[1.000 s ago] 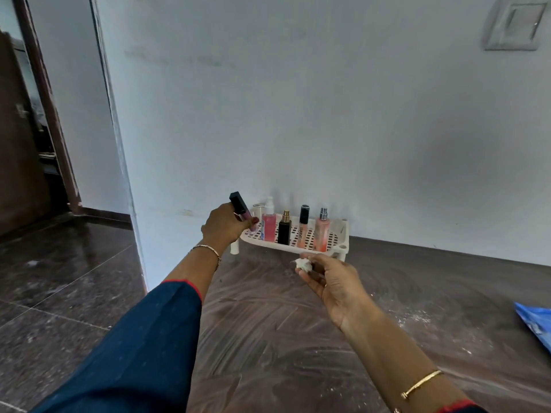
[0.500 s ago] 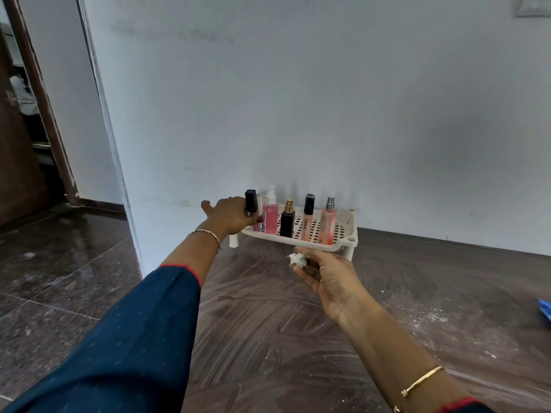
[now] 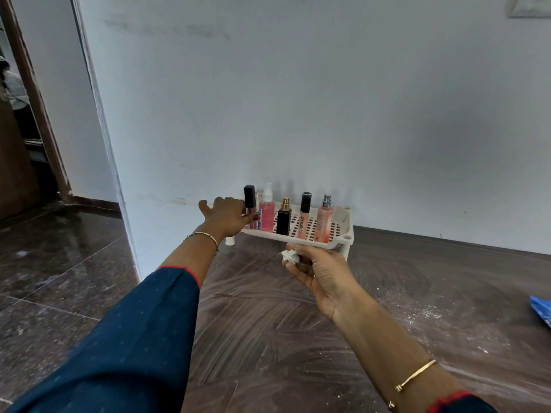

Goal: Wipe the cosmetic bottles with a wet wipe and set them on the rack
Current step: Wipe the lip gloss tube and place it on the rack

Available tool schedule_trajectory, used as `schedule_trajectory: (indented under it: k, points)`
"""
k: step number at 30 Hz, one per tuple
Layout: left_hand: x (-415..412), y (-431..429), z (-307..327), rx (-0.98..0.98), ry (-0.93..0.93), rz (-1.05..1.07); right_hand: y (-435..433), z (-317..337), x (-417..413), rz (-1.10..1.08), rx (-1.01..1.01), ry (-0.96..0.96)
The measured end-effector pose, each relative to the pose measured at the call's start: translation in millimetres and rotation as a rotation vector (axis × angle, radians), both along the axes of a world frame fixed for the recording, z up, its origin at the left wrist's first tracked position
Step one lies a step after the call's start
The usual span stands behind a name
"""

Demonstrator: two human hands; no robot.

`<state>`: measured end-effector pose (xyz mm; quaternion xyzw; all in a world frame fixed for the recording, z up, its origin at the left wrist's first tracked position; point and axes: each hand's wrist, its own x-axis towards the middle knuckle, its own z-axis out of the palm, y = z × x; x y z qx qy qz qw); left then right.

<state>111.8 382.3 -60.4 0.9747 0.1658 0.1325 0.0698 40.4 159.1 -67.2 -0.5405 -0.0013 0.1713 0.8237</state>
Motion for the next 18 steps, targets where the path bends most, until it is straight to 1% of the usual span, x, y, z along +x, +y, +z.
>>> schedule_trajectory:
  k: [4, 18]
  points:
    - [0.3, 0.3, -2.3, -0.008, -0.006, -0.027, -1.0, 0.6, -0.7, 0.004, -0.003, -0.004]
    - [1.6, 7.5, -8.5, -0.037, -0.009, 0.008, 2.2, -1.4, -0.1, 0.019, 0.005, -0.003]
